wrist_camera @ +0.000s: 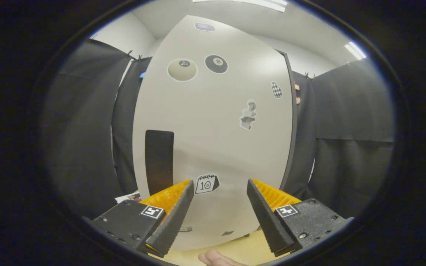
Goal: Open the shoe cabinet door, grab the shoes and put them into the shoe cabinet, then close the shoe cabinet door.
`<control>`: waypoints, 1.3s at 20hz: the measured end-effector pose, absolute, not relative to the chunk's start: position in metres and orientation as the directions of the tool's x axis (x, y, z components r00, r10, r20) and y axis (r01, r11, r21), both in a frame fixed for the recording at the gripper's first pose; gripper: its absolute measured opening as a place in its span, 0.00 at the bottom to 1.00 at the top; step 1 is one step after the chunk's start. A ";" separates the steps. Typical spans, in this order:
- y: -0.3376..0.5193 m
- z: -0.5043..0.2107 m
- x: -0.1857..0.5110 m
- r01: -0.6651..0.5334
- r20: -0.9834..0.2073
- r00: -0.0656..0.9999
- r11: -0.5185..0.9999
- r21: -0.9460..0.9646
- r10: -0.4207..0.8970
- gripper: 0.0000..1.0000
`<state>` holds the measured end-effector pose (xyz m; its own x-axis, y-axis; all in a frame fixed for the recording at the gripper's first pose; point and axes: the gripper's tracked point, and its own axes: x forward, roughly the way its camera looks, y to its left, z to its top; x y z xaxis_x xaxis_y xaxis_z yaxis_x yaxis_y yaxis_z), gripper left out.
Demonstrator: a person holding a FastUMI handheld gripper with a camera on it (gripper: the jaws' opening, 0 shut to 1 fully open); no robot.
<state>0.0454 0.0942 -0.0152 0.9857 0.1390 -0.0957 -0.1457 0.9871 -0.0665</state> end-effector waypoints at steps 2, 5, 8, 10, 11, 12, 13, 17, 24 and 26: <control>0.093 -0.020 0.047 -0.162 -0.114 0.981 0.985 -0.055 0.155 0.96; 0.086 -0.023 0.040 -0.168 -0.135 0.978 0.985 -0.044 0.160 0.97; 0.075 -0.029 0.019 -0.164 -0.149 0.976 0.986 -0.030 0.158 0.96; 0.067 -0.035 0.001 -0.161 -0.166 0.974 0.987 -0.021 0.156 0.97; 0.063 -0.037 -0.009 -0.166 -0.169 0.972 0.986 -0.012 0.162 0.96; 0.059 -0.039 -0.019 -0.167 -0.169 0.972 0.986 0.004 0.165 0.97; 0.055 -0.040 -0.031 -0.172 -0.166 0.971 0.985 0.022 0.173 0.97; 0.024 -0.042 -0.076 -0.119 -0.123 0.983 0.986 0.117 0.134 0.97; -0.032 -0.030 -0.134 -0.029 -0.038 0.999 0.978 0.205 0.038 0.99; -0.033 -0.032 -0.143 -0.042 -0.032 0.998 0.979 0.200 0.049 0.99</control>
